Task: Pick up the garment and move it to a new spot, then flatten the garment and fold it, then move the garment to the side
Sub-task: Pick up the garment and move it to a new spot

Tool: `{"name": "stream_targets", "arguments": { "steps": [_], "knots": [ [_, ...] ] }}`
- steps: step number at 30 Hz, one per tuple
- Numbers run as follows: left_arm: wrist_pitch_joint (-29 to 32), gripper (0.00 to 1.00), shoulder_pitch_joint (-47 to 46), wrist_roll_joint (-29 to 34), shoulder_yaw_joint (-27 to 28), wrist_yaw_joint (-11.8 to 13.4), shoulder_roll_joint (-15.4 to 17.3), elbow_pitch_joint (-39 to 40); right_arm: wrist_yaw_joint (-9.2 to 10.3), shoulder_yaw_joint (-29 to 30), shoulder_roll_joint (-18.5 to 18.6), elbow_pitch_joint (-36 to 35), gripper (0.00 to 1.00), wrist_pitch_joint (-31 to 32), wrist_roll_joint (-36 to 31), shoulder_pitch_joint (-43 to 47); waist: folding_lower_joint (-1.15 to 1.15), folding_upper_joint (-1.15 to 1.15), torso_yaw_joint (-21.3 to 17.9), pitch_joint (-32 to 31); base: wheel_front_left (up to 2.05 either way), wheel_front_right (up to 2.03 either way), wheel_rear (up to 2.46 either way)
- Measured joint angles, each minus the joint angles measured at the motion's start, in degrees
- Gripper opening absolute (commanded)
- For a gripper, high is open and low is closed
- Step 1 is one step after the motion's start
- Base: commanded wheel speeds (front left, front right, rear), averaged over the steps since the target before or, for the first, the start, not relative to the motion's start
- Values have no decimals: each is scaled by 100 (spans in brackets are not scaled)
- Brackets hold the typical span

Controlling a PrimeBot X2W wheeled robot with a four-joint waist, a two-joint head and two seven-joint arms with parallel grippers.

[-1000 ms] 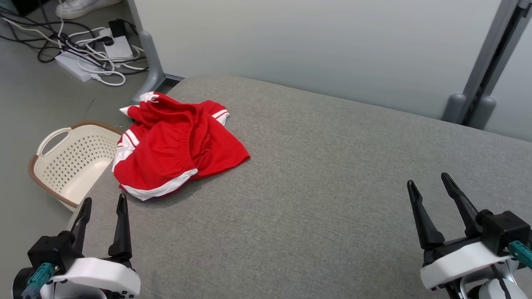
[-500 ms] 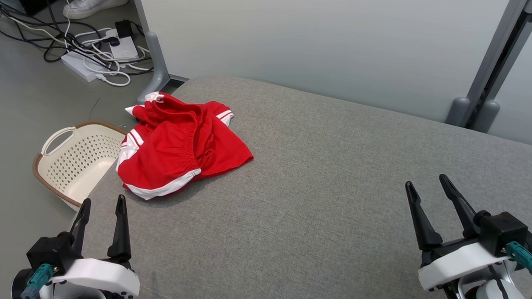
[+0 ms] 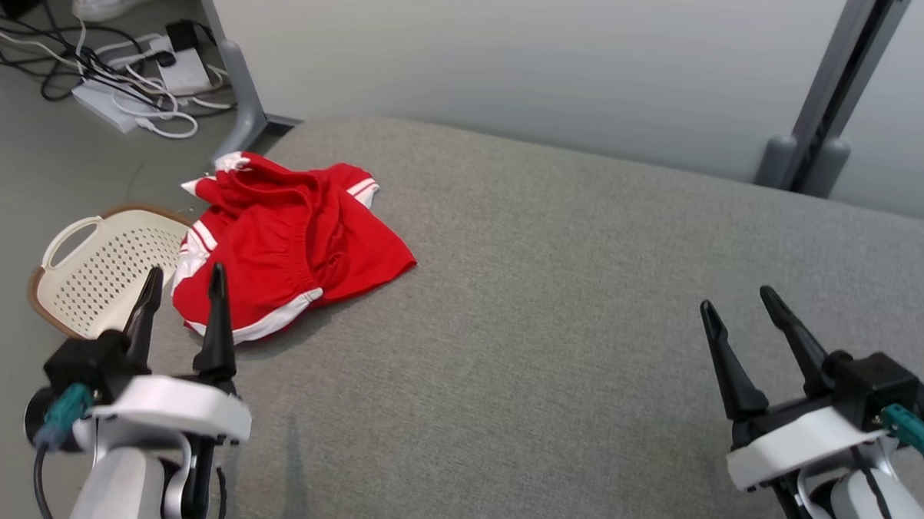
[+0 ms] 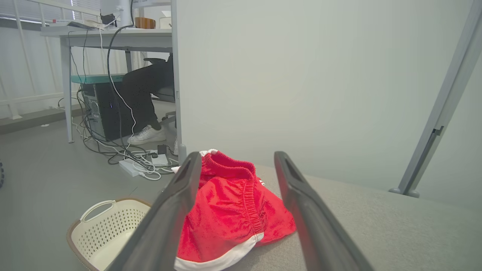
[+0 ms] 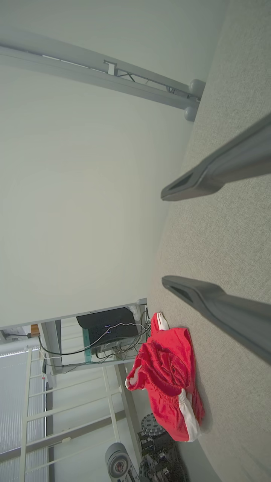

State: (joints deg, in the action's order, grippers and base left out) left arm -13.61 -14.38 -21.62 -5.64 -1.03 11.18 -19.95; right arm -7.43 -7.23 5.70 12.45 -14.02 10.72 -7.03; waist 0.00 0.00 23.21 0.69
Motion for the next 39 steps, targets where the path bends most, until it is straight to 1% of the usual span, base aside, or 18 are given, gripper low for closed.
{"name": "stream_targets", "arguments": {
  "steps": [3,6,7,15,19,25,26,27,28,33,34,39],
  "knots": [
    [65,100,-393,-7,-90,-94,-59,-210,0,-21,88,-141,100,105,-20,-159,0,0,-94,227,0,0,0],
    [137,100,-809,-111,-88,-165,-80,-603,0,-47,200,-282,100,214,-43,-276,0,0,-212,506,0,0,0],
    [280,100,-1201,-210,-81,-202,-92,-1122,0,-71,285,-420,100,288,-51,-426,0,0,-344,806,0,0,0],
    [793,100,-2055,-411,-35,-249,-68,-2657,0,-56,455,-600,100,386,-51,-660,0,0,-696,1524,0,0,0],
    [1027,100,-2350,-487,-5,-236,-32,-3331,0,-43,511,-632,100,391,-51,-713,0,0,-810,1767,0,0,0],
    [1115,100,-2642,-525,-40,-245,-14,-3963,0,-10,513,-642,100,391,-63,-756,0,0,-826,1901,0,0,0],
    [1116,87,-2677,-528,-51,-255,-20,-4035,0,1,511,-642,100,391,-68,-756,0,0,-813,1901,0,0,0],
    [1114,34,-2714,-537,-63,-282,-26,-4091,0,7,508,-639,100,392,-68,-756,0,0,-800,1899,0,0,0],
    [1063,0,-2733,-537,-76,-298,-25,-4123,0,9,501,-635,100,392,-69,-756,0,0,-789,1891,0,0,0],
    [757,0,-2817,-535,-102,-344,7,-4189,0,54,478,-603,100,391,-67,-745,0,0,-722,1788,0,0,0],
    [587,0,-2839,-527,-103,-345,46,-4135,0,82,459,-588,100,382,-66,-703,0,0,-694,1721,0,0,0],
    [167,0,-2837,-472,-111,-296,186,-3789,0,109,371,-515,100,326,-59,-629,1,0,-653,1492,0,0,0]
  ]
}}
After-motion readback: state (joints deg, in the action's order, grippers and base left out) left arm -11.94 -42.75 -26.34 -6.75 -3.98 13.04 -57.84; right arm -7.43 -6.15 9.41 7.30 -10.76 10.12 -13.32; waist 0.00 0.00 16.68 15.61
